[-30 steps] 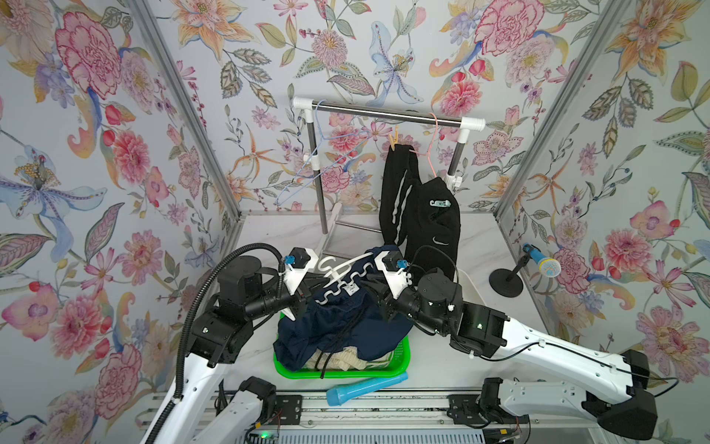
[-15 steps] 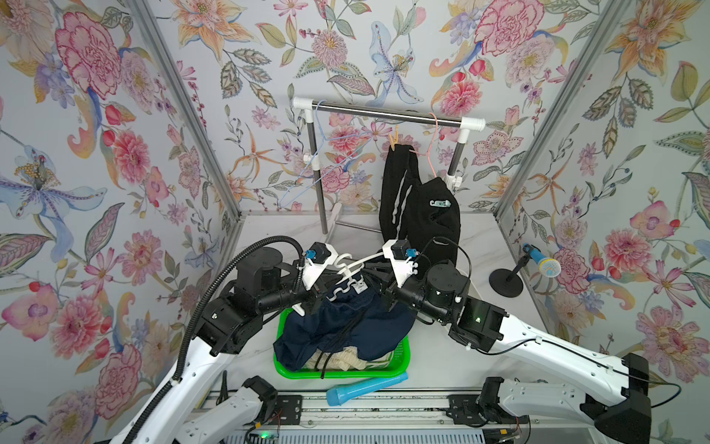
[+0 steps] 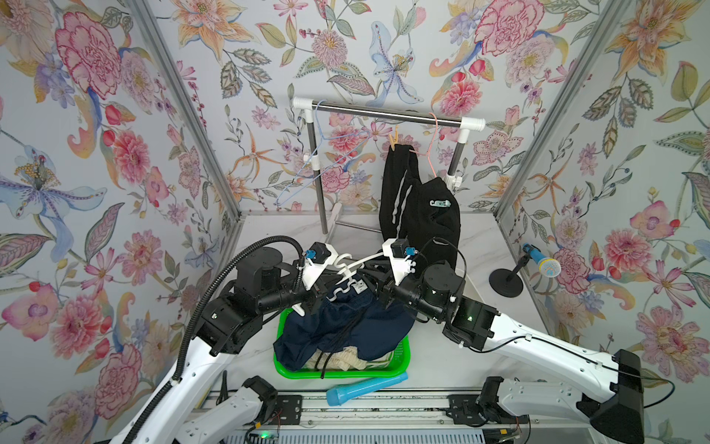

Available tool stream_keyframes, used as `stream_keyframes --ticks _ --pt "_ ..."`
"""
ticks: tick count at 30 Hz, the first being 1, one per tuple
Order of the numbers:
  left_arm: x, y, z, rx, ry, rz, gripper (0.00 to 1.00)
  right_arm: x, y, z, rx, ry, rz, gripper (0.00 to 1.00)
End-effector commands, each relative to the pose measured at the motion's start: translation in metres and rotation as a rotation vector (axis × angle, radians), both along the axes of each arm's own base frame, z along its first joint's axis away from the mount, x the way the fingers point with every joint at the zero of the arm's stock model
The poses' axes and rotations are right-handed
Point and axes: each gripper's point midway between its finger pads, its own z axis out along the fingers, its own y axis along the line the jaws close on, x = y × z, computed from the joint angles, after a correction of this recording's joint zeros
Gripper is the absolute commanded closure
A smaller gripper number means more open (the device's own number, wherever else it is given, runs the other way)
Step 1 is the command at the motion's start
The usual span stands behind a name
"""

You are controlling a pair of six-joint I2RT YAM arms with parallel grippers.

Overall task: Remove the clothespins securing shorts to the hanger
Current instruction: Adjust the hanger in the basket.

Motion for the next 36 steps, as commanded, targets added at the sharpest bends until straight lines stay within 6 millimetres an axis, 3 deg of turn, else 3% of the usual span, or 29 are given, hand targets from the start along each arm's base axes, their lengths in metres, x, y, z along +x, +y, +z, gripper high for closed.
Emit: stream_keyframes --ticks 1,8,17,22,23,27,29,33,36 --pt "-0.009 -0.008 0.020 -0.058 -0.054 -0.066 1.00 -0.003 0.002 0.009 0.044 -0.013 0.036 0.54" --pt "-0.026 -0.016 0.025 -0.087 -0.083 -0.173 1.00 -0.001 0.000 0.005 0.082 -0.013 0.070 0.65" --pt "-0.022 -0.015 0.021 -0.101 -0.088 -0.153 1.00 0.001 -0.002 0.013 0.165 0.016 0.046 1.00" --pt "-0.018 -0.008 0.027 -0.127 -0.121 -0.093 0.95 -0.001 -0.008 0.014 0.211 0.023 0.037 1.00" --pt "-0.018 -0.006 0.030 -0.137 -0.129 -0.078 0.91 -0.002 -0.009 0.014 0.216 0.016 0.041 1.00" --pt "-0.016 0.003 0.043 -0.176 -0.157 -0.016 0.46 -0.004 -0.009 0.013 0.201 -0.009 0.046 1.00" --pt "-0.015 0.011 0.052 -0.202 -0.175 0.029 0.32 -0.003 -0.009 0.012 0.187 -0.009 0.041 1.00" --pt "-0.016 0.036 0.068 -0.241 -0.217 0.155 0.26 0.001 -0.012 0.011 0.173 -0.011 0.010 1.00" --pt "-0.017 0.063 0.064 -0.236 -0.206 0.290 0.24 0.004 -0.017 0.010 0.169 -0.008 -0.014 1.00"
